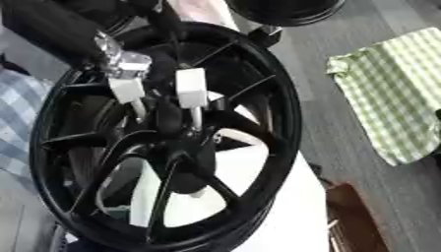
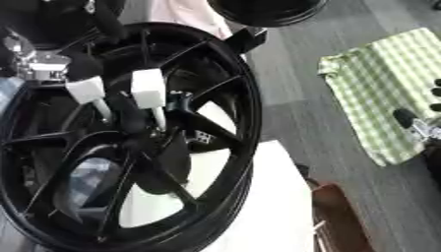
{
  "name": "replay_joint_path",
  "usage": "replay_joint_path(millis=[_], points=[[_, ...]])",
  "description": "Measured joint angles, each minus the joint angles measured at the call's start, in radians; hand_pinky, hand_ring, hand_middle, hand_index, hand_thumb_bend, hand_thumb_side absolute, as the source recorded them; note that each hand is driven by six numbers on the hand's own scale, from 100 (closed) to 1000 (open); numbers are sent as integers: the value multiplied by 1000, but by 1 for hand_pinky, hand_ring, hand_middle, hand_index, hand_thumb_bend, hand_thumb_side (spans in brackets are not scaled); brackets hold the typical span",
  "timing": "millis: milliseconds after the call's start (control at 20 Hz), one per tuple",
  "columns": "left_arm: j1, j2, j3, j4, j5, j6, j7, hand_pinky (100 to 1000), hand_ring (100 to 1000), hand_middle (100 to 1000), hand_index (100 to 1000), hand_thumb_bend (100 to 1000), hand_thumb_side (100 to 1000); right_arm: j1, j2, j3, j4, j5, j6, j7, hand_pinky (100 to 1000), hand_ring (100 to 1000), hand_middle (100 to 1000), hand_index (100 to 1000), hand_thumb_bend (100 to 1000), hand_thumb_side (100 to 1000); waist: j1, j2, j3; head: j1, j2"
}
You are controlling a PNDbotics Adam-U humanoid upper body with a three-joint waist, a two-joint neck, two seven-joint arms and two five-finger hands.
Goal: Pull the pin out of the wheel hub.
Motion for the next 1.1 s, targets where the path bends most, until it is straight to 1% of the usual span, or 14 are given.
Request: replay_joint_path(millis=[150,250,350,400,650,750,850,1100], points=[[17,12,2,0,-25,-6,-7,953,886,786,903,416,739,-3,0,2,0,0,1,1,687,776,728,859,678,255,1,0,0,0,0],[26,18,6,0,-39,-10,-3,960,891,791,910,430,735,-3,1,2,0,0,1,1,686,775,727,859,678,255,1,1,-1,0,0],[29,18,8,0,-47,-12,3,968,899,797,926,442,698,-3,1,2,0,0,2,2,686,774,726,859,678,255,1,3,-2,1,0],[32,18,11,0,-51,-11,10,973,904,800,938,449,703,-3,2,2,1,1,2,2,685,774,726,859,678,255,1,5,-2,2,0],[41,19,15,1,-62,7,54,982,912,805,957,513,840,-4,9,2,5,5,3,3,684,773,724,858,678,256,2,11,-2,8,0],[44,19,16,3,-67,13,62,980,910,804,960,527,856,-6,10,2,6,6,3,3,684,773,724,858,678,256,2,13,-3,9,0],[51,24,18,7,-76,15,66,978,909,803,961,536,849,-8,10,2,6,6,3,3,683,772,724,858,679,256,2,14,-3,10,0],[66,27,19,37,-109,19,74,970,903,796,959,528,854,-12,10,2,6,10,3,3,683,772,723,857,679,256,3,23,-8,17,-2]])
